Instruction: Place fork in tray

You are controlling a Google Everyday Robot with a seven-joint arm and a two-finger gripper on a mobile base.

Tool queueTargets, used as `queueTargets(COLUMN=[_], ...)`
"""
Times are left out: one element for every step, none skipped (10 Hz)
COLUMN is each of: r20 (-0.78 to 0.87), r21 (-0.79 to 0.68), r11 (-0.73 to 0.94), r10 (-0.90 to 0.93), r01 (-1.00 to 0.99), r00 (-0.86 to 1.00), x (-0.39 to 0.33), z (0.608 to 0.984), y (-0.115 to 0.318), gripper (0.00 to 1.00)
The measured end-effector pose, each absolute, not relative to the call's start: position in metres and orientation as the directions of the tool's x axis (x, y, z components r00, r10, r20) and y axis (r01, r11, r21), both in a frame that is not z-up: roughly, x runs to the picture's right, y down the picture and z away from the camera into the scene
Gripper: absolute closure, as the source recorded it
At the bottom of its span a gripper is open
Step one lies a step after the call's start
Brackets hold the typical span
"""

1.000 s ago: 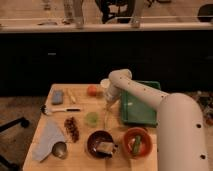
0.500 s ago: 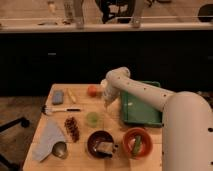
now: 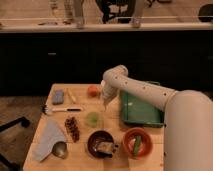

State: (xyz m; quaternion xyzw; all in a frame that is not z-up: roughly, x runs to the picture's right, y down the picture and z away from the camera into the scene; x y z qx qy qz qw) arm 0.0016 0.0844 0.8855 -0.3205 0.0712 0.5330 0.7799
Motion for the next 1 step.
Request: queueTargets(r20=[-0.444], r21=[-0.422], r11=[0.236], r10=[0.788], r01=[-0.875], r00=[0.427], x=[0.0006], z=[0.8817], y=[0.0813], gripper=[1.00])
